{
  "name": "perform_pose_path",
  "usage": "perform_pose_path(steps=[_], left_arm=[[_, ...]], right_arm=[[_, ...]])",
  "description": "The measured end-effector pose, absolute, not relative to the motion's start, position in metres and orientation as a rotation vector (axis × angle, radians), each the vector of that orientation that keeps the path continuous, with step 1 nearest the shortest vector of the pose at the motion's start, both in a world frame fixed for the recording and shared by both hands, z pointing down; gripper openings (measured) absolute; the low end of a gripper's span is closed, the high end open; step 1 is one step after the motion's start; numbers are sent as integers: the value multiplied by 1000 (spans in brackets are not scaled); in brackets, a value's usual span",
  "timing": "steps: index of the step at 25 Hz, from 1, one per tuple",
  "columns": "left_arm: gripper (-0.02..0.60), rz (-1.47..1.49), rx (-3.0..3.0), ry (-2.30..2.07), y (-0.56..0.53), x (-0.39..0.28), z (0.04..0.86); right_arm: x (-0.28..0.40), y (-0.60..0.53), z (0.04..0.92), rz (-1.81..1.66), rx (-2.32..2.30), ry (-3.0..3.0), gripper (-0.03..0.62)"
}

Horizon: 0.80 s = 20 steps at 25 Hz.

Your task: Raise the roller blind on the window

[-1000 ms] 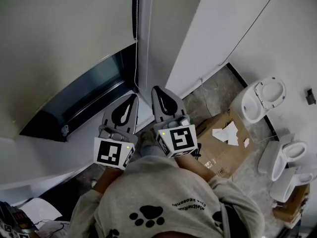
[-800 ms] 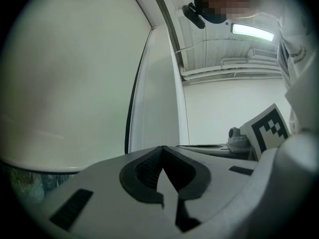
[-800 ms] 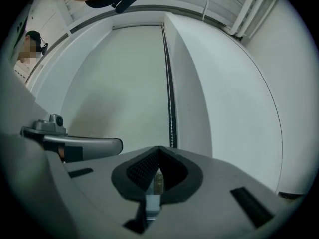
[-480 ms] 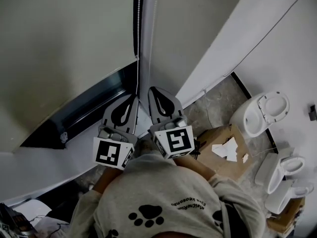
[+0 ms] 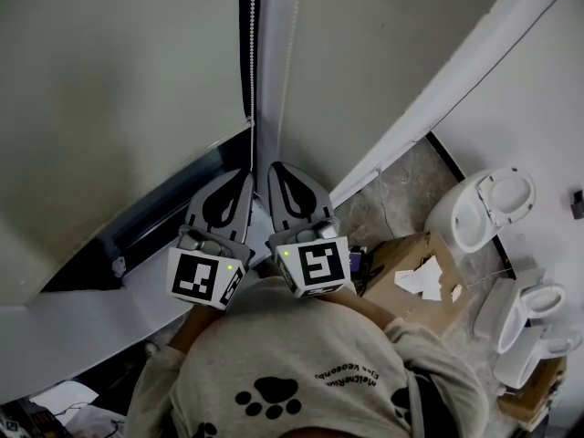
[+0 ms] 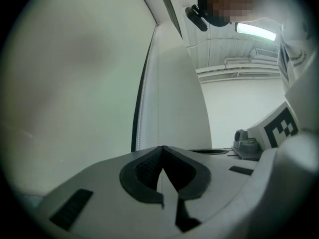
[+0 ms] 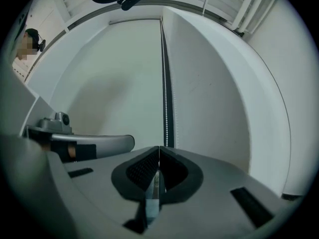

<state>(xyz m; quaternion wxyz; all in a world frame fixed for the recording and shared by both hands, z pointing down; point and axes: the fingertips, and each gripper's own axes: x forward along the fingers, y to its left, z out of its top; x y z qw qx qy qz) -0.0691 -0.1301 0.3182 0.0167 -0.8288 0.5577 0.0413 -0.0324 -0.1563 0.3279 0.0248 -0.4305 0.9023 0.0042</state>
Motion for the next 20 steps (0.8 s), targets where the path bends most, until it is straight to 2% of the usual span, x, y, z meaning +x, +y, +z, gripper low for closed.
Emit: perform_pose_path(steps=[12, 15, 20], left_arm=[[14, 44, -2790, 1423, -174, -48, 328], [101, 30, -2823, 1366, -182, -42, 334], [101, 26, -2853, 1302, -205, -39, 322]], right_arm=[[-20, -158, 338, 48, -1521, 2716, 11], [-16, -158, 344, 43, -1570, 2701, 11], [-20, -166, 338, 26, -1610, 2687, 11]])
